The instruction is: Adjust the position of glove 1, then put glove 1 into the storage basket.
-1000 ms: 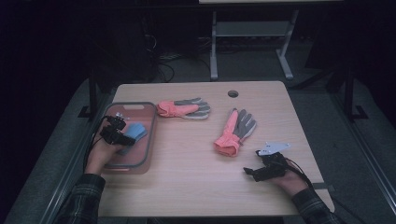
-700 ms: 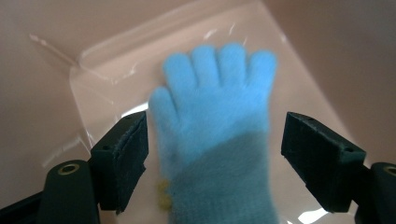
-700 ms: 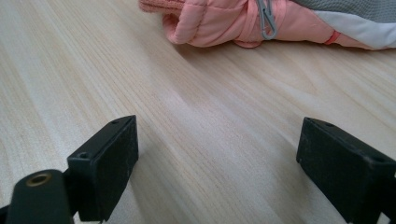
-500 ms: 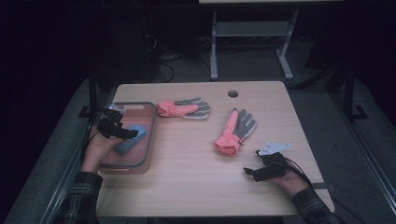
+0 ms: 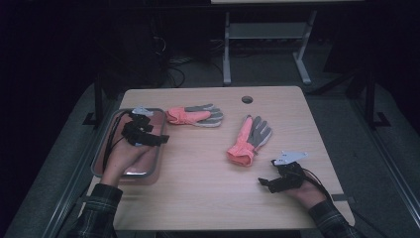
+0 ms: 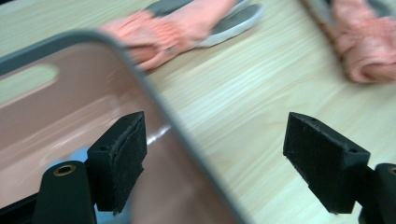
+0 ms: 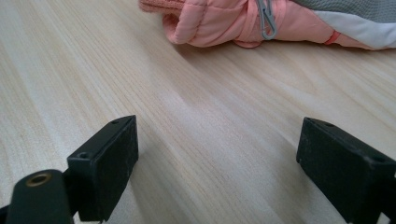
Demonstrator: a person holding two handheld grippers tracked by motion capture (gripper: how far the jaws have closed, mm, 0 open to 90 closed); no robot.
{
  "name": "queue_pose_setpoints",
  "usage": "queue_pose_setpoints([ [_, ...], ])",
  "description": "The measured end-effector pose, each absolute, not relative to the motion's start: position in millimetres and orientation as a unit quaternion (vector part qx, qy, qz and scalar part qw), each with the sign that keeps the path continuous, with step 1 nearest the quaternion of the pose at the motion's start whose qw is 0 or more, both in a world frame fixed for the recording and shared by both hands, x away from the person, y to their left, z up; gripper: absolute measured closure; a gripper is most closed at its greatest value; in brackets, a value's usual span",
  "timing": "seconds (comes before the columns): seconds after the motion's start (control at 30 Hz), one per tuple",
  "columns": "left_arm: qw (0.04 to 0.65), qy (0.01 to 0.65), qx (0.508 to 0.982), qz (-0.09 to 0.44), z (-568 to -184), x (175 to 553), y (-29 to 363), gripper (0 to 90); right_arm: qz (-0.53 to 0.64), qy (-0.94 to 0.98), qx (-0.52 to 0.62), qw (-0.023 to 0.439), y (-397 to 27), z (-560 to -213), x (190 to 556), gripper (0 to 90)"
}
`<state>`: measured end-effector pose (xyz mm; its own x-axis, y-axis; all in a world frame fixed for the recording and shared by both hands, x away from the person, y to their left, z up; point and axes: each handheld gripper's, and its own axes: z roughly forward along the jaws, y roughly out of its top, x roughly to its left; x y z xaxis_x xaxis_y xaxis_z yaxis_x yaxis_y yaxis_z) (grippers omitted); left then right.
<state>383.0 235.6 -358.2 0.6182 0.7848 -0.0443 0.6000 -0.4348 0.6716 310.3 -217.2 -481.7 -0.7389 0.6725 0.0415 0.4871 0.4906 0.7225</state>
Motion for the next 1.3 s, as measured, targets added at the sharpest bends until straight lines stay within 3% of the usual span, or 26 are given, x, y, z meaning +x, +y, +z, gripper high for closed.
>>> queue_pose_setpoints([
  [0.57, 0.363, 0.335, 0.864, 0.097, -383.4, 339.4, 147.3, 21.2, 0.374, 0.855, 0.339, 0.124, -217.2, -481.7, 310.3, 12.1],
  [1.3, 0.363, 0.3, 0.878, 0.086, -438.7, 303.3, 132.9, 20.4, 0.367, 0.858, 0.338, 0.12, -217.0, -479.8, 310.3, 13.7],
])
